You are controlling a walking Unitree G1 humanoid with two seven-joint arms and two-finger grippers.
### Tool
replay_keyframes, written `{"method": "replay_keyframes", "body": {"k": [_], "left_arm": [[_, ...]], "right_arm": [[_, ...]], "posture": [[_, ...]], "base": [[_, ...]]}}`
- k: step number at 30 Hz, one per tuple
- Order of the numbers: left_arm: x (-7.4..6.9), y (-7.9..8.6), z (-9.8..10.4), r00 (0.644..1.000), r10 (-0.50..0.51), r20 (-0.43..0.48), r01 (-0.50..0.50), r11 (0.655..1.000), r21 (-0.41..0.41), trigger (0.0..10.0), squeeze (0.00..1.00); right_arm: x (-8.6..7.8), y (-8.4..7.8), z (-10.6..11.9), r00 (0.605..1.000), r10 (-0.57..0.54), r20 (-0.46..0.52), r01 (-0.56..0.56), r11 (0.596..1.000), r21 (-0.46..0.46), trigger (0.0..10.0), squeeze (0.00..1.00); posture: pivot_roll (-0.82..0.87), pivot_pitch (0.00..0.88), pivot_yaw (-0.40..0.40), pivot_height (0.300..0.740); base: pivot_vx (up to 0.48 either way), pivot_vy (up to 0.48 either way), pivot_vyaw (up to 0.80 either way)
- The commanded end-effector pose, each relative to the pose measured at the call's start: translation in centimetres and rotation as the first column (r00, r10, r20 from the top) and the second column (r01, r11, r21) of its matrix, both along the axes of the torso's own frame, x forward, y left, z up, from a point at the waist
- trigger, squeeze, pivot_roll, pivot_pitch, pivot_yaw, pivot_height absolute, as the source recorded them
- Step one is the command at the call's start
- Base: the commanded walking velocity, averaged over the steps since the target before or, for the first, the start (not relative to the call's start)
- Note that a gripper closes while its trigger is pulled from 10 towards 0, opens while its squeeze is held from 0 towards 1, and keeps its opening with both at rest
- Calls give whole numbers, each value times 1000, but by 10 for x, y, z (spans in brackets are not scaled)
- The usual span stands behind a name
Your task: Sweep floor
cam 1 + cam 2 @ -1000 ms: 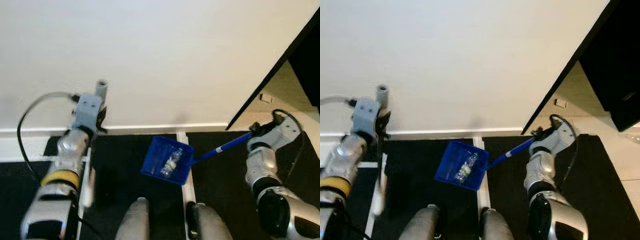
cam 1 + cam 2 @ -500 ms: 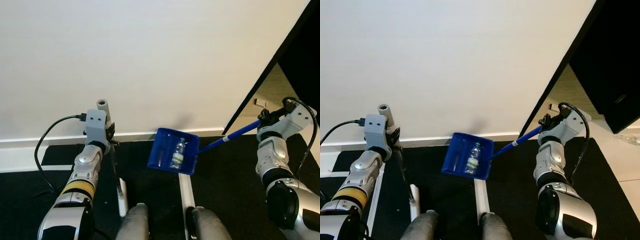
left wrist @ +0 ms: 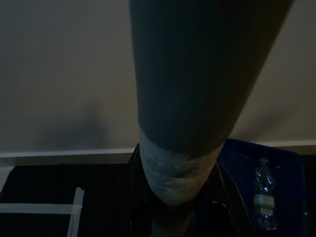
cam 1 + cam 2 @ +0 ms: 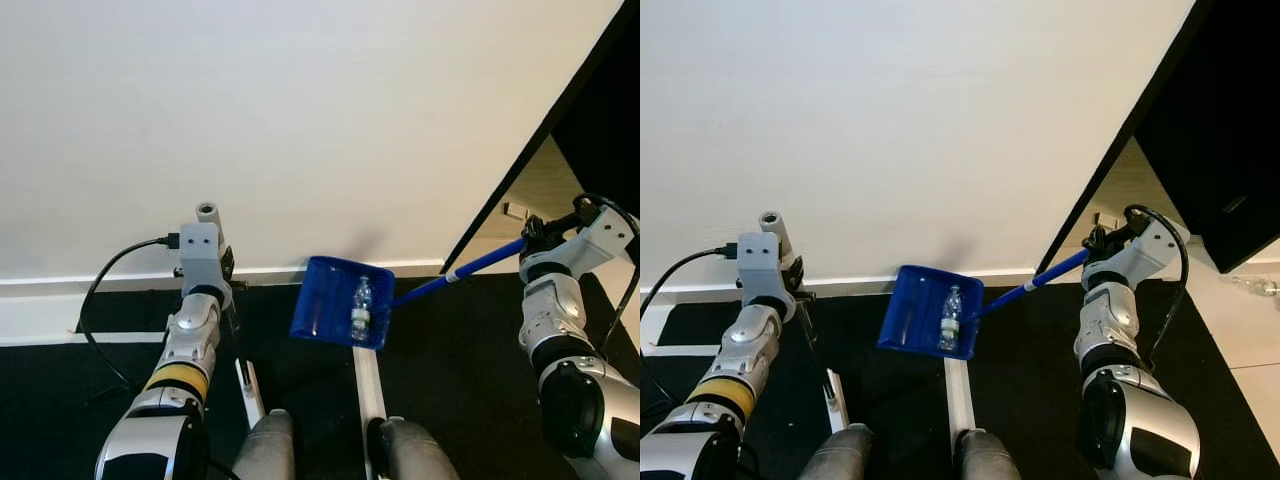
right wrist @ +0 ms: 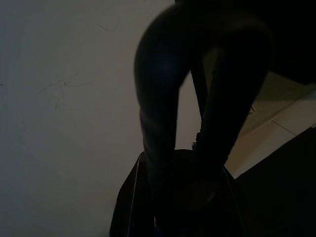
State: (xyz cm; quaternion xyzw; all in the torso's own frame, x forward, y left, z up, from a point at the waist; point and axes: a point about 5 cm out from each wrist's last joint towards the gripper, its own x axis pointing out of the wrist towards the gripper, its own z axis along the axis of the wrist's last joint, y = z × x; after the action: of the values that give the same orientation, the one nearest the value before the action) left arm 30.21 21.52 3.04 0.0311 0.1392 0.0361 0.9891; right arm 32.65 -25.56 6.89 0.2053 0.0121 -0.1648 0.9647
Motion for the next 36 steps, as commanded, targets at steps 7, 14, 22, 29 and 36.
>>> {"method": "replay_keyframes", "body": {"k": [7, 14, 22, 29, 36], "left_arm": [[-5, 1, -5, 1000, -11, -27, 14, 993, 115, 10000, 0], [-5, -4, -4, 999, -49, -6, 49, 998, 47, 10000, 0], [-7, -7, -6, 999, -44, -6, 44, 999, 24, 10000, 0], [-9, -5, -7, 999, -43, -9, 43, 999, 29, 10000, 0], [-11, -3, -7, 999, -41, -2, 41, 999, 18, 10000, 0]], "right_arm": [[-6, 0, -9, 999, -8, -45, 7, 1000, -10, 10000, 0], [-11, 2, -17, 997, 1, -76, -2, 1000, -14, 10000, 0], [-14, 2, -19, 997, 4, -78, -6, 1000, -20, 10000, 0], [-14, 5, -20, 997, 14, -81, -16, 1000, -23, 10000, 0], [-11, 7, -18, 997, 25, -73, -27, 999, -23, 10000, 0]], "posture": [[84, 0, -60, 740], [86, 0, -50, 740], [90, 0, -50, 740], [96, 0, -55, 740], [102, 0, -58, 740]], "base": [[0, 0, 0], [0, 0, -114], [0, 0, -800], [0, 0, -800], [0, 0, -800]]}}
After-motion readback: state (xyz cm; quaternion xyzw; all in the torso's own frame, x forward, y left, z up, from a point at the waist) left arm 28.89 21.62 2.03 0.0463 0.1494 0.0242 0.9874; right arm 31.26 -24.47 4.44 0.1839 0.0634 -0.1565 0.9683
